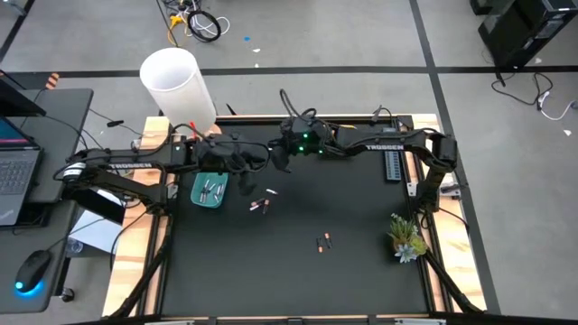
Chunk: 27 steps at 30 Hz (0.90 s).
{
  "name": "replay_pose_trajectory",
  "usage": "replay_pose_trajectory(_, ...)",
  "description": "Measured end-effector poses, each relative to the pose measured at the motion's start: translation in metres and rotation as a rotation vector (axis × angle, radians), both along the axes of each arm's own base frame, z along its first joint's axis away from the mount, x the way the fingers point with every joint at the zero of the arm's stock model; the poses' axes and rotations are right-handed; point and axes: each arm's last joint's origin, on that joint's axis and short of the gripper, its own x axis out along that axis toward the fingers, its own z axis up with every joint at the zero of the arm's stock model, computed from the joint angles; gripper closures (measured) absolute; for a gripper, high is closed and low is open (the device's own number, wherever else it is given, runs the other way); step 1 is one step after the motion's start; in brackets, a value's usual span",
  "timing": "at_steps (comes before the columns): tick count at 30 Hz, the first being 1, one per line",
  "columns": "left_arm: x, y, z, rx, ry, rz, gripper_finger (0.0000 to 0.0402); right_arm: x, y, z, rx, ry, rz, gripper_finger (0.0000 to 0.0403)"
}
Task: Sort batteries
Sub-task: Put the black battery into the yellow bin
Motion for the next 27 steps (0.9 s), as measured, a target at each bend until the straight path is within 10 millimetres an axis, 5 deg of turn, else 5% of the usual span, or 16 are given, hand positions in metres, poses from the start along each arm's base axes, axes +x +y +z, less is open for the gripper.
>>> replay_pose_trajectory(12, 0.013, 0.012, -0.02, -0.261, -0.029, 0.38, 0.031, -0.028, -0.03, -0.008, -0.061, 0.176, 0.372, 0.0319)
replay_pose_trajectory(19, 0.014, -0.009, -0.024, -0.347, -0.085, 0.548, 0.0309, -0.033, -0.024, -0.002, -0.132, 0.175, 0.534, 0.03)
replay_pose_trajectory(27, 0.002, -0.022, -0.038, -0.429, 0.042, 0.656, 0.0309, -0.036, -0.013, -0.009, -0.155, 0.252, 0.641, 0.03)
